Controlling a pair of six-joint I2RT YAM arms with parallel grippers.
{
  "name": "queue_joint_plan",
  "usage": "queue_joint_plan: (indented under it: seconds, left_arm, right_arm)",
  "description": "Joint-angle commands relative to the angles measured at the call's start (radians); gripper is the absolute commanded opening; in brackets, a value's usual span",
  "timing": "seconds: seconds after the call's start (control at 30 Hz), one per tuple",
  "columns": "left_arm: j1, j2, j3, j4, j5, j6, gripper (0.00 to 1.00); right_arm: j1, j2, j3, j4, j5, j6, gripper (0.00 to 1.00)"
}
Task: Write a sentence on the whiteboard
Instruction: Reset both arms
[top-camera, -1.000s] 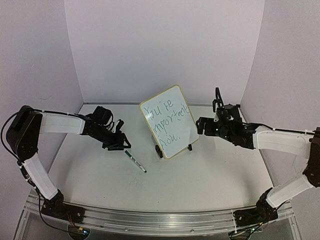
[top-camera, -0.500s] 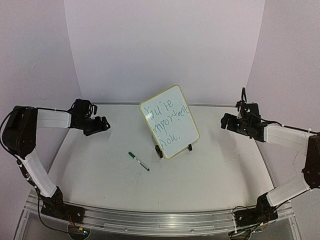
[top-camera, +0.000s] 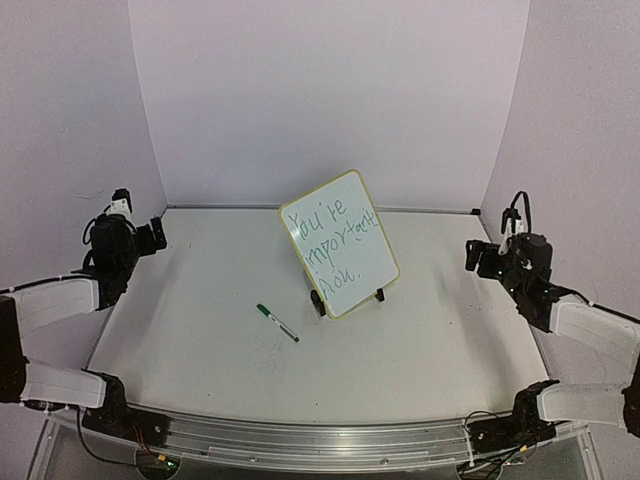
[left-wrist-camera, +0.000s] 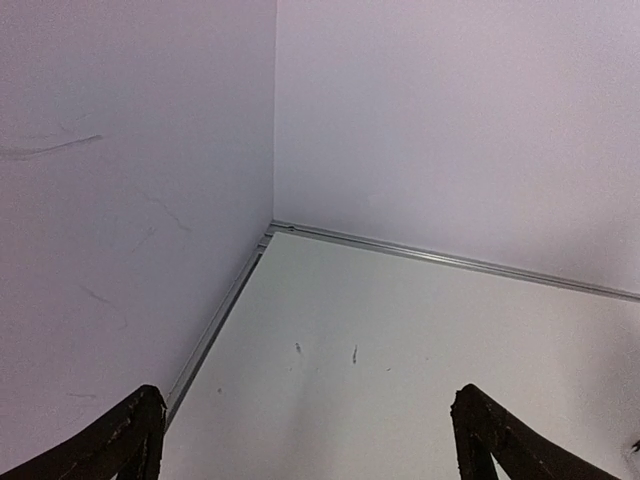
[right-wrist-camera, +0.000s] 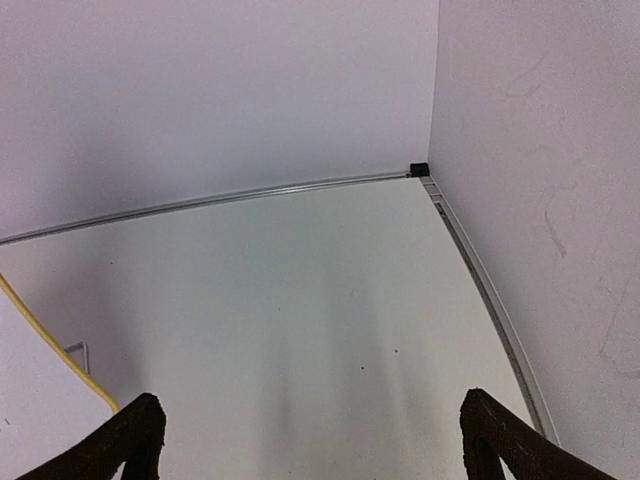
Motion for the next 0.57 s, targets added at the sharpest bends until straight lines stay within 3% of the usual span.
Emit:
queue_joint_plan:
  seconds: [0.0, 0.17, 0.53]
  left_arm:
    - [-0.002, -0.023, -0.155, 0.223, -0.137, 0.097, 0.99]
    - [-0.001, -0.018, -0.266, 0.295, -0.133, 0.071, 0.99]
    - [-0.002, -0.029, -0.272, 0.302, -0.143, 0.085, 1.0]
  right_arm:
    - [-0.002, -0.03, -0.142, 0.213, 0.092, -0.05, 0.98]
    - [-0.005, -0.064, -0.231, 0.276, 0.129, -0.038, 0.98]
    - [-0.006, -0.049, -0.234, 0.297, 0.121, -0.039, 0.98]
